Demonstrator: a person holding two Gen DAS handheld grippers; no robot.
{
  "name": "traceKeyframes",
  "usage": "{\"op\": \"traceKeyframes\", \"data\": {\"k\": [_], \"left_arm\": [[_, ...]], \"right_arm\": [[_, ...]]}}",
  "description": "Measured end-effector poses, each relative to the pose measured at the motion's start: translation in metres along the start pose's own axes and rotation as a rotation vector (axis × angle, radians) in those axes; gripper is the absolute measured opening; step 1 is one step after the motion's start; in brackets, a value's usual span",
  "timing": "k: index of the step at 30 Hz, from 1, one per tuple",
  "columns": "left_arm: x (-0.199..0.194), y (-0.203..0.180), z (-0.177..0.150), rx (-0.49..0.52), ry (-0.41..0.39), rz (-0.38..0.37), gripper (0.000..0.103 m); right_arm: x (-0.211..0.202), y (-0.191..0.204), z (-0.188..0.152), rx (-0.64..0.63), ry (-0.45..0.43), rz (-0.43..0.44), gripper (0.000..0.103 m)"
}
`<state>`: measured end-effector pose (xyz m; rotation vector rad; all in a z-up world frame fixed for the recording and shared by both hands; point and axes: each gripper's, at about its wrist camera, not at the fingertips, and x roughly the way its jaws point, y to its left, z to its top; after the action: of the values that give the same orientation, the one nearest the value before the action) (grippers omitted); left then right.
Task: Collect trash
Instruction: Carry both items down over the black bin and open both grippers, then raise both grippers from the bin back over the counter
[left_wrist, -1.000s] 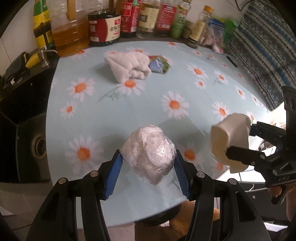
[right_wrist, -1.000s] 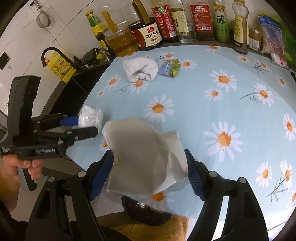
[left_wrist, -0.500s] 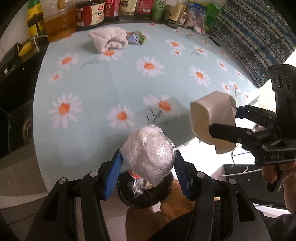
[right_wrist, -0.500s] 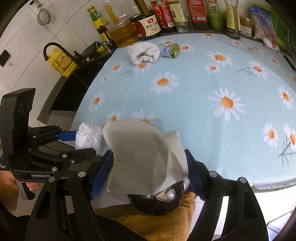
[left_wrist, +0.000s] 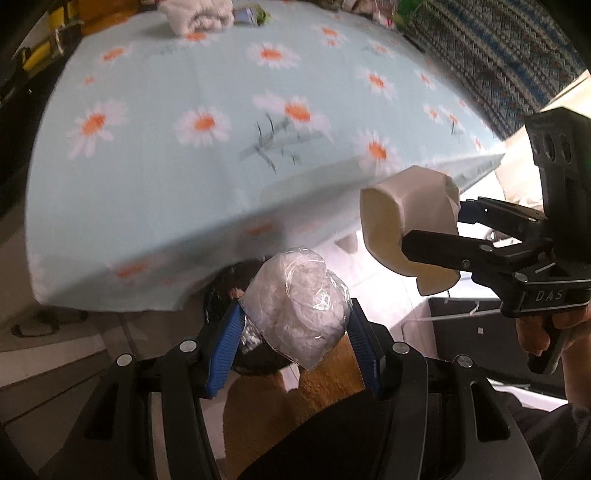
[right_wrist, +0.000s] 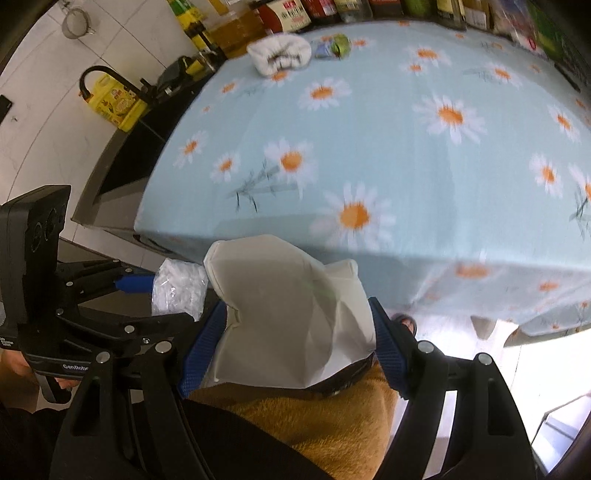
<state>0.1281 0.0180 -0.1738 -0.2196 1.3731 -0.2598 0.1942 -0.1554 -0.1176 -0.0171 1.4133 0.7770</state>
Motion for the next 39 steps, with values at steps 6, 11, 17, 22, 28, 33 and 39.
{"op": "traceKeyframes", "data": {"k": [6,11,17,22,28,33,39], "left_arm": [[0.026,0.003,-0.013,0.002,0.069,0.003,0.054],[0.048,0.013,-0.022,-0.021,0.128,0.009,0.054],[0.077,0.026,-0.029,-0.055,0.188,0.014,0.054],[0.092,0.034,-0.033,-0.080,0.210,0.011,0.054],[0.098,0.035,-0.030,-0.091,0.217,0.007,0.055],[0.097,0.036,-0.028,-0.108,0.218,-0.005,0.059],[0.091,0.038,-0.028,-0.110,0.202,0.020,0.065]], "right_arm": [[0.020,-0.007,-0.016,0.033,0.063,0.008,0.075],[0.042,-0.019,-0.030,0.075,0.125,0.013,0.076],[0.072,-0.024,-0.042,0.109,0.190,0.024,0.076],[0.086,-0.028,-0.045,0.137,0.213,0.013,0.076],[0.096,-0.034,-0.042,0.163,0.220,0.032,0.076],[0.102,-0.033,-0.040,0.178,0.258,0.064,0.077],[0.102,-0.034,-0.037,0.186,0.256,0.059,0.082]]}}
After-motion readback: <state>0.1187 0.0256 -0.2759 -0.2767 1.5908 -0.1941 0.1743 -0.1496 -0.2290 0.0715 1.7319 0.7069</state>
